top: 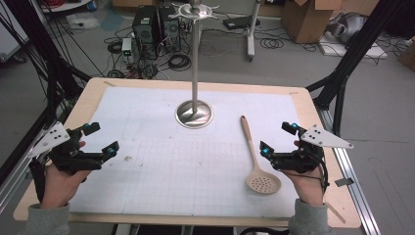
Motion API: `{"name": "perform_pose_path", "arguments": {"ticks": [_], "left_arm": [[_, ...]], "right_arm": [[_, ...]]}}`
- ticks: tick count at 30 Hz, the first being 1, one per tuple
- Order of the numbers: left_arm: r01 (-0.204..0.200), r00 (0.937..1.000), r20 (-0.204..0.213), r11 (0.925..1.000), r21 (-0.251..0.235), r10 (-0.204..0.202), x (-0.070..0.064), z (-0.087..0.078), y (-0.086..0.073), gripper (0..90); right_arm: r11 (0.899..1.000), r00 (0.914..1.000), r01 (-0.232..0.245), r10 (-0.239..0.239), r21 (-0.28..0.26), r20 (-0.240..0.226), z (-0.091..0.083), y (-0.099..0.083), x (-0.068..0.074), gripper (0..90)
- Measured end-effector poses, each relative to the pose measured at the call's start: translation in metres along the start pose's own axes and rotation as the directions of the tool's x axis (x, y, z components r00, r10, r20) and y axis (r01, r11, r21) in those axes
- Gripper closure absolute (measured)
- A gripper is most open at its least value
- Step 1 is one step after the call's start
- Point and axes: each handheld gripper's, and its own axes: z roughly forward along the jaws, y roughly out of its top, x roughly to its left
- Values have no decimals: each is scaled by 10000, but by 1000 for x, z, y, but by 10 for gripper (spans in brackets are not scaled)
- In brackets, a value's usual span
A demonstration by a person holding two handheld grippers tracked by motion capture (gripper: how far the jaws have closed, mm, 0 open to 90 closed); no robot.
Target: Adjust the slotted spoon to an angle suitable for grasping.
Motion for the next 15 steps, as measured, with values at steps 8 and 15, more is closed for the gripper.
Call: {"name": "perform_pose_path", "arguments": {"ticks": [8, 15], "left_arm": [[143, 9998, -119, 9999, 43, -143, 2, 0, -3, 22], [158, 9999, 2, 9998, 90, -158, 1, 3, -5, 22]], "right_arm": [[9988, 9979, -329, 309, 351, 576, 7, -6, -7, 11], [9970, 9967, -492, 451, 603, 682, 6, -14, -13, 257]]}}
